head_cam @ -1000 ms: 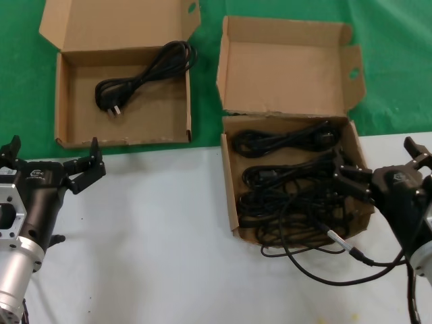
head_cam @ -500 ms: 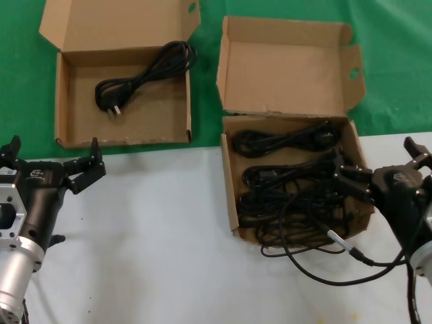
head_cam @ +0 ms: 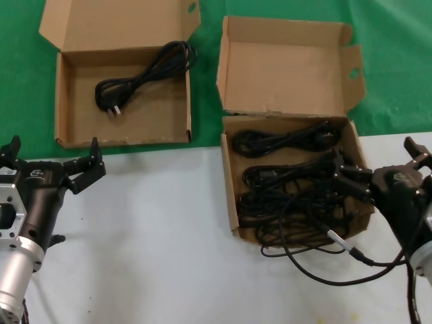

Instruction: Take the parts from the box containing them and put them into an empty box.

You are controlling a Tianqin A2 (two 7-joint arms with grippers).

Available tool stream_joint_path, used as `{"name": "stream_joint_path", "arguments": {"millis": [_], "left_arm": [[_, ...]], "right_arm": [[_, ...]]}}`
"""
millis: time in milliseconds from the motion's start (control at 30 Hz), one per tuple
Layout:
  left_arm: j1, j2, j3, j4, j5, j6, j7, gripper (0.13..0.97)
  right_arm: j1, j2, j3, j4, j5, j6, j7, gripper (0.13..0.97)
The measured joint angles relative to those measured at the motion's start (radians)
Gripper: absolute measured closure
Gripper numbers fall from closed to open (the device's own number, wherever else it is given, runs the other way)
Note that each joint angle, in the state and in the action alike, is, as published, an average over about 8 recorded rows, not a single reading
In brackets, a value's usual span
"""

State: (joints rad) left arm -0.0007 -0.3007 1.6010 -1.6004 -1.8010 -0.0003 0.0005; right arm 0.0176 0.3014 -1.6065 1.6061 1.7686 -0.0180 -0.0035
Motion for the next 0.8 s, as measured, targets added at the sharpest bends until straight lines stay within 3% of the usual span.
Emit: {"name": "stream_joint_path", "arguments": {"millis": [800], "left_arm": [[0.0, 0.0, 0.0, 0.0, 0.0, 0.0, 0.0, 0.132]], "right_arm": [[0.0, 0.0, 0.0, 0.0, 0.0, 0.0, 0.0, 0.129]]}}
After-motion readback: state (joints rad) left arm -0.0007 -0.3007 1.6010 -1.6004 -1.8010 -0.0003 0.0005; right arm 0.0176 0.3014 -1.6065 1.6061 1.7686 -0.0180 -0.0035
